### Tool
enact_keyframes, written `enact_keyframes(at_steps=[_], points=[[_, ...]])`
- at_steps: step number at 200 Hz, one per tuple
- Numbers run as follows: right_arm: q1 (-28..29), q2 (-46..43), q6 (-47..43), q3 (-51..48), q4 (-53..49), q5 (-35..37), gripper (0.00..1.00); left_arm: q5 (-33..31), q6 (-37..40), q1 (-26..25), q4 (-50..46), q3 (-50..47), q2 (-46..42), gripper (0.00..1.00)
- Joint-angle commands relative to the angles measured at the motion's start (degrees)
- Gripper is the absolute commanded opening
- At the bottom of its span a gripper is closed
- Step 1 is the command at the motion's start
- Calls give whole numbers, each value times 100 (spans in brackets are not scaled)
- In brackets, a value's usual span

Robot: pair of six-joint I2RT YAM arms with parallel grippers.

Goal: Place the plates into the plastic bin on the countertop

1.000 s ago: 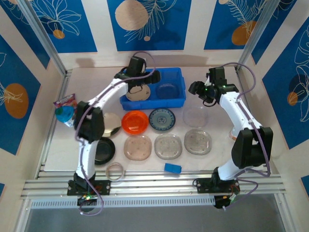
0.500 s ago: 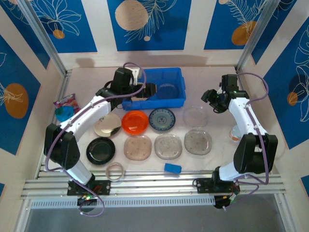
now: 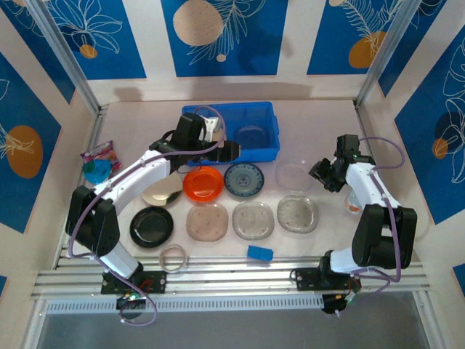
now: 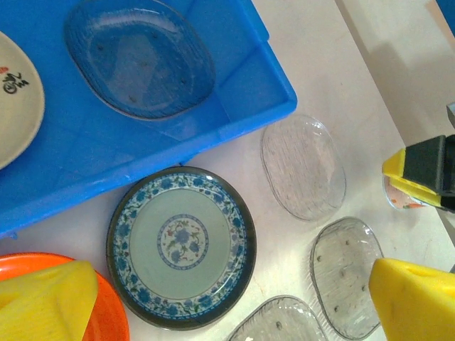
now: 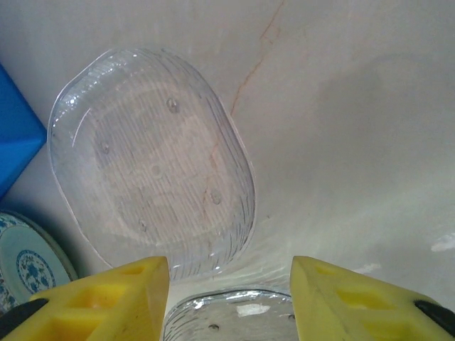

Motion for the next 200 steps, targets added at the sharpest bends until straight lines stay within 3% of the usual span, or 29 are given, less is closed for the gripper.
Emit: enact_keyframes(at_steps=[1,98,200], points=[[-71,172,61,-77,231,-204,47,142,-113,-48,150,-58,24,97],[-80,893,-91,-49,496,-360,37,313,-362,-92,468,-33,378,96],[-53,1376,-110,-51,725,-469,32,552,-705,-95,816,12,672,95]])
